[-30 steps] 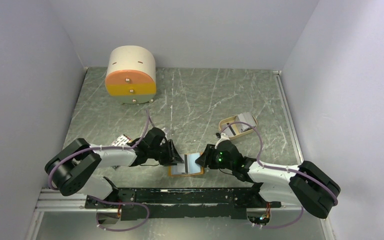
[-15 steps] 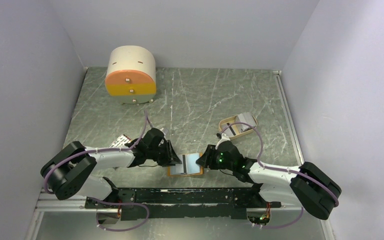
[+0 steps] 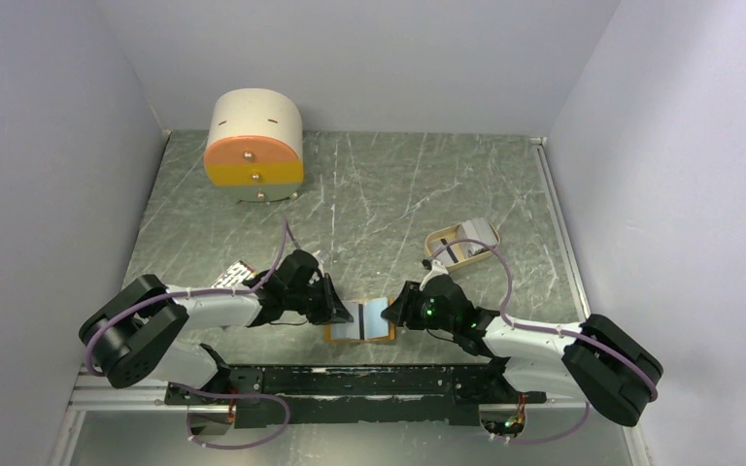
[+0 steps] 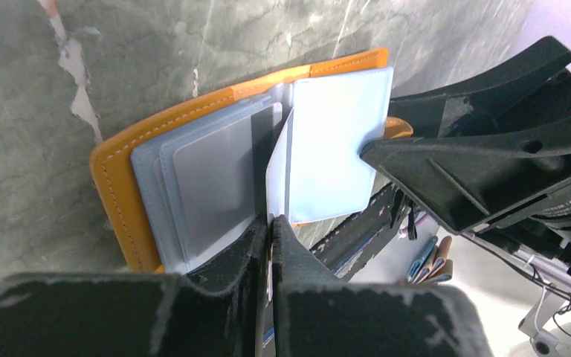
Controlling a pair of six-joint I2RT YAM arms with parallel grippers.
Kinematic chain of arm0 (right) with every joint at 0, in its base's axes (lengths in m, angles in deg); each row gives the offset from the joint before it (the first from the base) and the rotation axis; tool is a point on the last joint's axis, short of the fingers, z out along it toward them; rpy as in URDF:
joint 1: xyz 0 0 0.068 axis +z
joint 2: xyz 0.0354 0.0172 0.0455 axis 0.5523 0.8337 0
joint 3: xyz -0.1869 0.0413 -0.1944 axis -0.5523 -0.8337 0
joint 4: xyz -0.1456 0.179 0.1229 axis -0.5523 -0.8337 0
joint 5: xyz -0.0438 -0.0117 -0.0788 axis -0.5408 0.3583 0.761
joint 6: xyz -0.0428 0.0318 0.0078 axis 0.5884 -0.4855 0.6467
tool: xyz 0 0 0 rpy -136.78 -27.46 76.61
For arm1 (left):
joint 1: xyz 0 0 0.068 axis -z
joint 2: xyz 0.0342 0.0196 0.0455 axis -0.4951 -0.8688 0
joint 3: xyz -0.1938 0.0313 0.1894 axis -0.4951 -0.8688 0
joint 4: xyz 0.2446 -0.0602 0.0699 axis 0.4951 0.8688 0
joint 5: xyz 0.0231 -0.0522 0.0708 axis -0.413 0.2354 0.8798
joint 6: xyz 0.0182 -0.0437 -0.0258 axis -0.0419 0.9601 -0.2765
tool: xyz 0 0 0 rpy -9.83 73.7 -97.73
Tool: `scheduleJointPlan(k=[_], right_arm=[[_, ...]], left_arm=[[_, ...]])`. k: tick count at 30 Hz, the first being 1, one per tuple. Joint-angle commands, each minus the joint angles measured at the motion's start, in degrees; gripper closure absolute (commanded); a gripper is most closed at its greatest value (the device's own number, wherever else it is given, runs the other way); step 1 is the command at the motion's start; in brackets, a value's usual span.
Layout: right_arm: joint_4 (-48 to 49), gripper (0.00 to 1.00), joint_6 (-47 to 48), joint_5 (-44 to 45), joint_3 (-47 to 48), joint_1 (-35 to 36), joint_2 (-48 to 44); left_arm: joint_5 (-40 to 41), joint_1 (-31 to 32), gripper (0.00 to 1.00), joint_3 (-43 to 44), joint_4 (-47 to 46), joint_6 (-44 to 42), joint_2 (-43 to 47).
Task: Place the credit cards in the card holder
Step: Insert the credit card into the card holder.
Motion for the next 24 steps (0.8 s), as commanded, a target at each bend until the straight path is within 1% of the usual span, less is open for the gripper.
scheduleJointPlan(k=[1,4,6,7,9,11,13,15,17,18,19,21,22,24], right_arm=[[-3.7,0.57,0.1,0.3,-1.8,-0.3,0.6],[-3.7,0.57,0.2,0.3,-1.8,-0.3,0.8],[-3.6,0.56,0.3,0.2,-1.8,-0.2,0.8],[-3.5,0.56,0.4,0.1,-1.8,-0.2,0.8],[-3.4,0.55,0.3,0.2,-1.7,-0.3,0.9],[-3.6,0.54,0.4,0.2,-1.6,-0.3,0.9],[-3.8,0.54,0.5,0.2,-1.5,-0.3,0.9],[-3.8,0.54,0.5,0.2,-1.4,-0.3,0.7],[-4.0,0.54,0.5,0.3,-1.4,-0.3,0.6],[-4.1,0.54,0.6,0.3,-1.5,-0.3,0.5],[-4.1,0.54,0.6,0.3,-1.4,-0.3,0.5],[-4.1,0.54,0.6,0.3,-1.4,-0.3,0.4],[-4.1,0.54,0.6,0.3,-1.3,-0.2,0.4],[-4.0,0.54,0.8,0.2,-1.3,-0.3,0.6]], left_arm=[[-3.4,-0.1,0.91,-1.2,-0.6,-1.3,-0.6],[-4.2,-1.0,0.91,-1.5,0.2,-1.9,0.5],[-2.4,-1.6,0.91,-0.7,3.2,-2.6,0.9],[-1.2,-1.7,0.88,0.2,5.2,-3.2,0.8],[0.3,-1.7,0.75,1.9,7.5,-3.8,0.1],[1.0,-1.7,0.69,2.3,7.9,-3.9,0.1],[2.1,-1.7,0.69,2.6,9.1,-3.9,1.1],[3.3,-1.7,0.73,2.8,10.6,-3.9,2.8],[3.4,-1.7,0.78,2.2,9.9,-3.1,4.3],[3.0,-1.7,0.78,1.7,9.3,-2.5,4.9],[2.9,-1.7,0.78,1.3,8.8,-2.1,5.2],[2.8,-1.7,0.73,1.1,9.0,-1.8,5.1],[2.8,-1.7,0.74,1.2,9.0,-1.9,4.9],[2.1,-1.7,0.8,0.9,7.8,-2.1,4.3]])
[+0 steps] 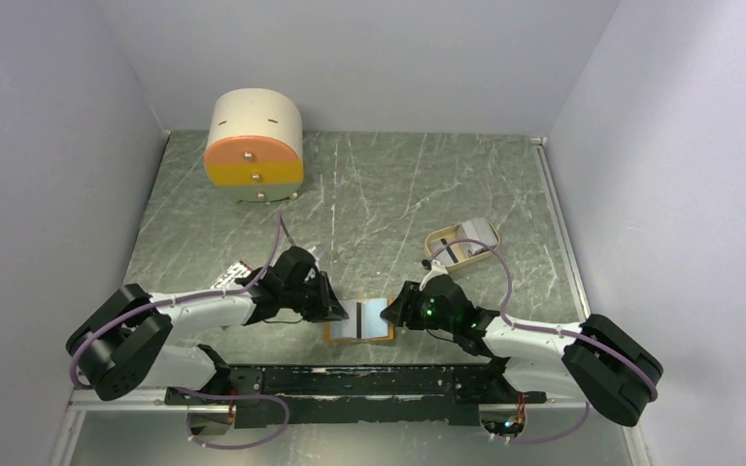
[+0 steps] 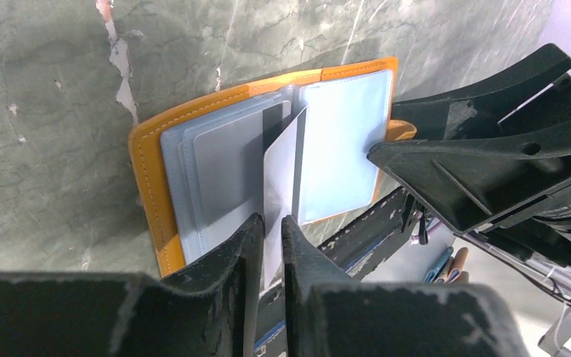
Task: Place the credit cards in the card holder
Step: Insert the credit card into the card holder.
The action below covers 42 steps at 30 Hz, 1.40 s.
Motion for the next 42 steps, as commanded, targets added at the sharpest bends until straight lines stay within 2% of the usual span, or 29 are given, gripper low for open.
scheduleJointPlan(k=[1,5,15,20,34,38,40,42], right_arm=[[-4.2,0.54,0.8,0.2,-1.3,-0.2,0.7],[-4.2,0.54,0.7,0.3,-1.4,-0.2,0.8],[-2.9,0.54,0.7,-0.1,-2.0,-0.3,1.5],[-2.8,0.53,0.9,-0.2,-1.6,-0.3,1.9],[-3.1,0.5,1.1,-0.1,-1.9,-0.3,1.6],[-6.3,0.5,1.2,1.5,-1.5,-0.7,0.0],[-8.0,0.55,1.3,2.0,-1.5,-1.3,-1.6],[-8.7,0.64,1.3,2.1,-1.8,-1.7,-3.0]], left_arm=[[-0.2,-0.3,0.83,-0.7,-1.2,0.2,-0.9],[-1.8,-0.2,0.91,-0.7,-3.1,0.5,-3.6],[-3.0,-0.3,0.91,0.1,-3.5,-2.8,-4.5],[-1.2,-0.5,0.91,2.2,0.2,-5.5,-5.9],[2.8,-0.7,0.91,6.6,5.5,-6.5,-8.5],[3.3,-0.7,0.91,6.2,6.8,-5.9,-8.3],[3.1,-0.7,0.91,5.9,7.1,-5.6,-8.2],[2.8,-0.7,0.91,5.7,7.3,-5.4,-8.0]])
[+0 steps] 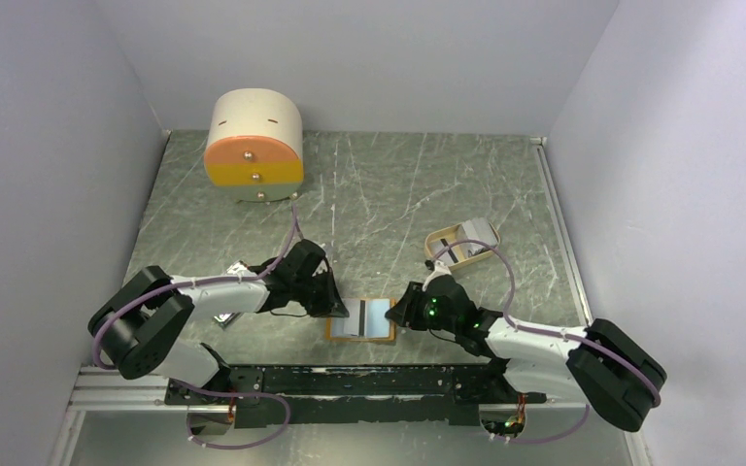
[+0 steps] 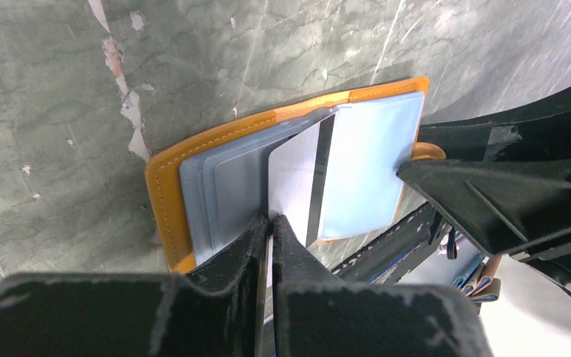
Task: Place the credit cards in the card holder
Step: Insert the credit card into the card holder.
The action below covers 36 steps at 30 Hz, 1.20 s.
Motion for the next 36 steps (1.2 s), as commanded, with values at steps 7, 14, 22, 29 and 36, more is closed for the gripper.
scheduleJointPlan(k=[7,14,22,29,36], right_arm=[[-5.1,0.78,1.0,0.6,-1.8,-1.4,-0.1],[-5.0,0.78,1.1,0.5,-1.9,-1.4,-0.4],[-4.0,0.77,1.0,-0.1,-2.3,-1.4,0.4],[-3.8,0.77,1.2,-0.2,-2.2,-1.4,0.2],[-3.7,0.77,1.0,-0.2,-2.8,-1.4,-0.8]], left_arm=[[-4.9,-0.3,0.91,-0.9,0.3,-0.5,-1.6],[-10.8,-0.3,0.91,-1.0,-1.9,-2.6,-5.7],[-4.6,-0.4,0.91,-0.6,0.1,-0.5,-2.9],[0.9,-1.3,0.91,-0.2,1.1,0.7,-0.9],[2.5,-1.3,0.91,-1.4,-1.3,1.5,-0.6]])
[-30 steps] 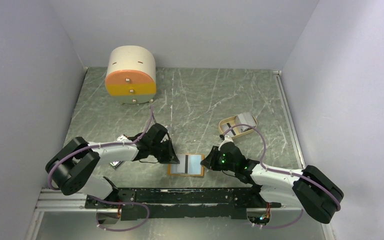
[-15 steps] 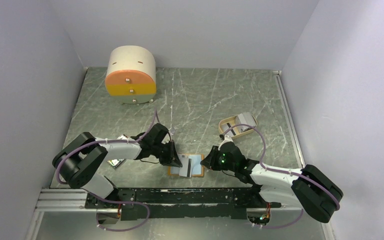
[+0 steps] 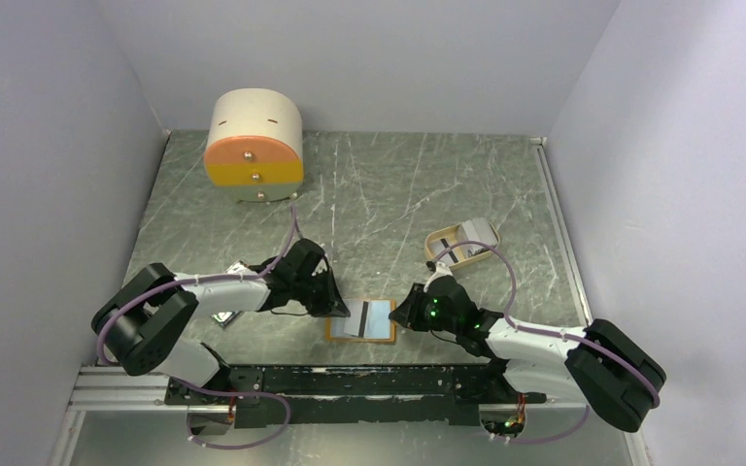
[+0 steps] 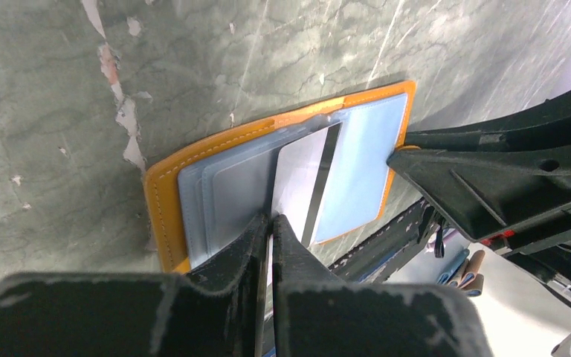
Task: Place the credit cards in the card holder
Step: Insert the credit card into the card holder.
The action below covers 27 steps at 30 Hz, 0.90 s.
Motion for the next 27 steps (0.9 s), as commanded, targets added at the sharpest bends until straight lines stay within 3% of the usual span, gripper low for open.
scheduleJointPlan(k=[1,12,23,27], right_arm=[[-2.7,0.77,0.8,0.0,-1.9,-0.2,-0.2],[-0.9,0.77,0.5,-0.4,-1.7,-0.2,1.6],[-0.4,0.76,0.4,-0.5,-1.6,-0.2,2.1],[0.3,0.76,0.3,-0.7,-1.5,-0.2,2.7]], left_arm=[[4.7,-0.4,0.91,-1.6,-0.6,0.7,0.9],[3.2,1.1,0.91,-5.8,-8.0,4.3,2.3],[6.4,1.9,0.91,-5.2,-7.8,0.7,0.7],[5.5,2.3,0.91,-6.0,-9.6,3.0,1.6]])
